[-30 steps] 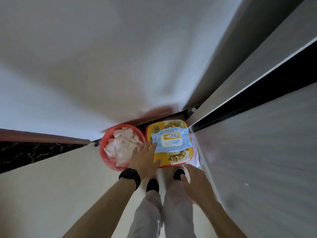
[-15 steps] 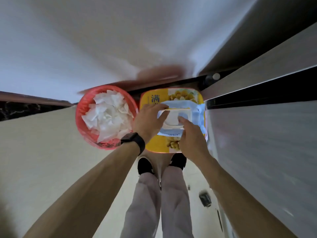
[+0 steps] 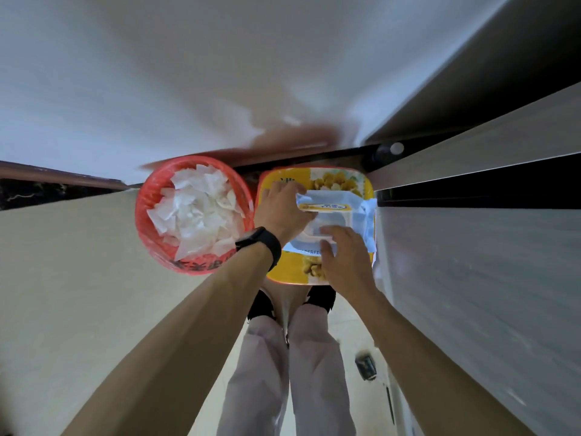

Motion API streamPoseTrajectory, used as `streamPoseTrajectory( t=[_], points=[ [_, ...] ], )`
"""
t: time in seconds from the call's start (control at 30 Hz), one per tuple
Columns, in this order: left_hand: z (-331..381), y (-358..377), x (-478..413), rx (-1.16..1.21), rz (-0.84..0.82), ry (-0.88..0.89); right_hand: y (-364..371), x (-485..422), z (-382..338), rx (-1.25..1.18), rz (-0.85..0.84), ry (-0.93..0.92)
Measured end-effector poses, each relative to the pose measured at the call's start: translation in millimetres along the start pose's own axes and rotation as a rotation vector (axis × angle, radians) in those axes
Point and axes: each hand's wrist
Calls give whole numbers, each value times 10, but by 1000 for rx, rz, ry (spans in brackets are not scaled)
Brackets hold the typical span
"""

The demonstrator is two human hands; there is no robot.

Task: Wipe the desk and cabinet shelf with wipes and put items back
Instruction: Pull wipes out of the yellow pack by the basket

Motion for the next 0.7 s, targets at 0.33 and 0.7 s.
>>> streamPoseTrajectory(
  t=[0.33,0.7],
  points=[
    [-218,-1,-142,-39,-49,33,27,-317,-134,310,85,156],
    [-269,20,-38,-130,-23,228,191,-383,-130,659,1,-24]
  ],
)
Point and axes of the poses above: each hand's wrist, its own x-axis away from the middle knuckle, its own y-axis out of the palm, z = x × y, and after that the axes turned 4 degrees about -x, right-handed
